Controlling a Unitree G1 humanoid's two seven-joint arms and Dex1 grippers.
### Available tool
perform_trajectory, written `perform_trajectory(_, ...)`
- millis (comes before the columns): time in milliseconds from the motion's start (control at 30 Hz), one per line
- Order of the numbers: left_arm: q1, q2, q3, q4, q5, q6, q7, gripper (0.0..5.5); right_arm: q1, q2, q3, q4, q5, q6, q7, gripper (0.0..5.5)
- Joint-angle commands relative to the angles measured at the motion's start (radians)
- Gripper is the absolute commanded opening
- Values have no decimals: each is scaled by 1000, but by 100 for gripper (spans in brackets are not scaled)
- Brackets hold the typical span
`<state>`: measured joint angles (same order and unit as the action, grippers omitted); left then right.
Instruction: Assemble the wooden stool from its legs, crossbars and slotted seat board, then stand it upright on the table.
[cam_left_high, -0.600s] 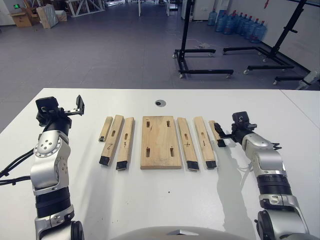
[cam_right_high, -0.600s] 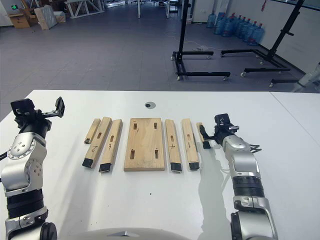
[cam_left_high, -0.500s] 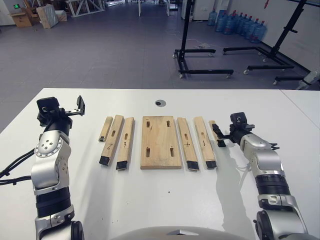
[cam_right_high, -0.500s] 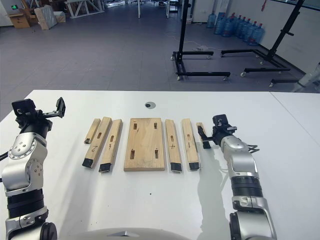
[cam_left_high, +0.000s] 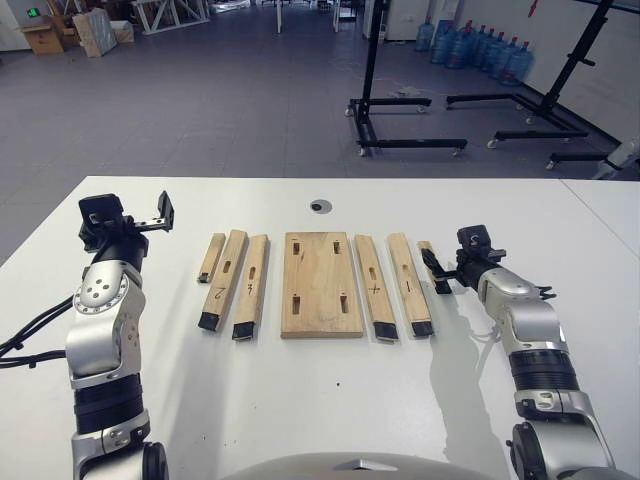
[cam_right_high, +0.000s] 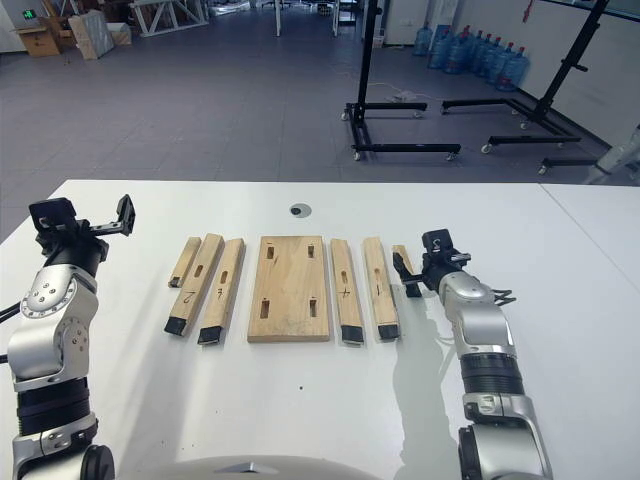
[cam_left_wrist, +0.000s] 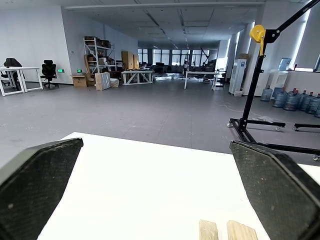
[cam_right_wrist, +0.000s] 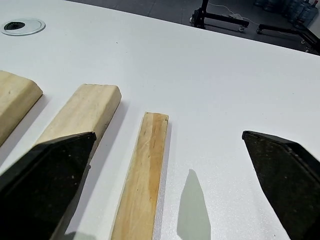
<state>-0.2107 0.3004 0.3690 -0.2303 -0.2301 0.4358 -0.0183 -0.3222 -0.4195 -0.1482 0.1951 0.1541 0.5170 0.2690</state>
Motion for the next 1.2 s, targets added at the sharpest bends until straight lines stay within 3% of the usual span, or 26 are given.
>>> perform_trajectory(33,-6,-18,-17,-11,-8,9,0,539,-57,47,-87,-127,106,-50,8,540)
perform_trajectory(167,-6,-59,-88,-66,-41,29,-38,539,-88,119,-130,-245,198,-77,-22,540)
perform_trajectory(300,-23,-169,-262,-91,-8,5,-27,539,-23,305,-10,-360,161,-110,-152,540)
perform_trajectory(400,2,-226,-294,-89,25,-26,22,539,43,387,85,-407,87,-154,-225,540)
perform_trajectory(1200,-8,-236,-289,-82,54,-42,29,539,75,420,112,-409,3,-238,-276,540)
